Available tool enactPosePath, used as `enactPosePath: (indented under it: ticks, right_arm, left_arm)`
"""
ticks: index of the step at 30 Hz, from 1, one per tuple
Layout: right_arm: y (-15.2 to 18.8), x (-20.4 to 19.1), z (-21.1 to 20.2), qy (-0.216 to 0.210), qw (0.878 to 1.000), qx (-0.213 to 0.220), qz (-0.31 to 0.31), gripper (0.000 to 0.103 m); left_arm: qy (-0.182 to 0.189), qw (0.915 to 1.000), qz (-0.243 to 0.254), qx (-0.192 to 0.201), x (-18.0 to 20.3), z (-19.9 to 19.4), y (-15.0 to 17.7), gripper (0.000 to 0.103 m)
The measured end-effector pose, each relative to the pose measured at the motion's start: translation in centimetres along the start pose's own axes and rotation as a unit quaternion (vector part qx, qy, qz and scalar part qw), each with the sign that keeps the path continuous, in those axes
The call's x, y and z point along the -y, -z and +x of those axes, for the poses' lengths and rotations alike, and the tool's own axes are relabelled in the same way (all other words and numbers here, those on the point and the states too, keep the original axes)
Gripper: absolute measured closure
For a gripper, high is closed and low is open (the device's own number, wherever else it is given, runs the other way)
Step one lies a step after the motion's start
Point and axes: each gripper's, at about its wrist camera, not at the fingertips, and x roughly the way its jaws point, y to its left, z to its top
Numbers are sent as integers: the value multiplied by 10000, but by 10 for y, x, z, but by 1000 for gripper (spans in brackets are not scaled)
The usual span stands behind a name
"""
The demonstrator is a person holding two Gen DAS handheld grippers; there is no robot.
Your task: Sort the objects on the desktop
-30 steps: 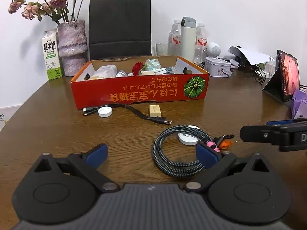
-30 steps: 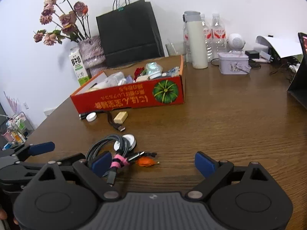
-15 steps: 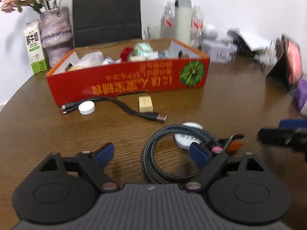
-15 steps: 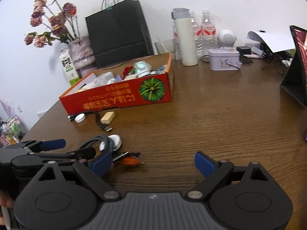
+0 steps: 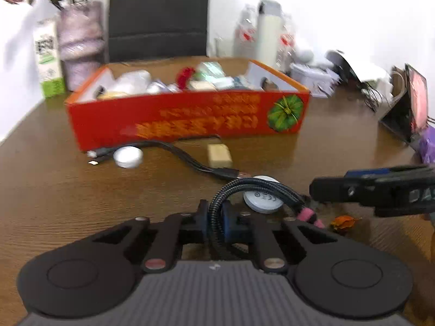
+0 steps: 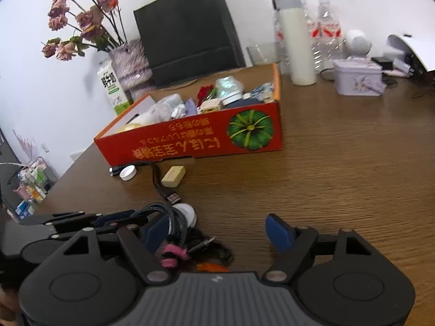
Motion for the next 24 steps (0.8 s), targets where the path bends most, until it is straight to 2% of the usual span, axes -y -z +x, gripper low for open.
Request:
enactPosePath:
  ticks: [2, 4, 8, 10, 11, 12, 13, 14, 15, 17, 20, 22, 24]
  right_arm:
    - [0, -4, 4, -10, 10000, -39, -79, 27]
    - [0, -8, 4, -14, 9999, -8, -113, 28]
    - [-4, -31, -1, -315, 9985, 189, -397, 28]
    - [-1, -56, 9, -540, 9945, 10, -894, 29]
    - [2, -70, 18, -495, 9918, -76, -1179, 31]
    - [5, -83, 30, -267, 9883, -130, -1497, 47]
    - [7, -93, 43, 116, 9846, -138, -1741, 44]
    - [8, -98, 53, 294, 9831, -143, -1801, 45]
    - [7, -102, 60, 381, 9828, -220, -1793, 51]
    - [9, -112, 61, 329, 9800, -178, -1957, 55]
    - [12, -115, 56, 559, 9785, -64, -1982, 50]
    - [14, -116, 54, 667, 9778, -182, -1979, 47]
    - [18, -116, 44, 455, 9794, -386, -1928, 43]
  left_arm:
    - [-141, 9996, 40, 258, -6, -20, 1, 93]
    - [-133, 9990, 9, 425, -14, -39, 3, 92]
    - [65, 9993, -329, 175, -34, -38, 9, 93]
    - [10, 9987, -499, 92, -39, -35, 13, 94]
    - [-61, 9984, -547, 149, -40, -38, 15, 93]
    - [-59, 9984, -533, 193, -41, -41, 16, 93]
    - [-83, 9984, -523, 216, -40, -44, 17, 93]
    - [-111, 9984, -495, 251, -39, -47, 17, 93]
    - [-69, 9986, -435, 296, -37, -51, 16, 93]
    - [-52, 9985, -404, 358, -36, -59, 16, 93]
    - [118, 9984, -402, 386, -37, -69, 16, 93]
    - [109, 9990, -351, 261, -38, -70, 24, 93]
    - [-27, 9994, -351, 46, -45, -67, 35, 93]
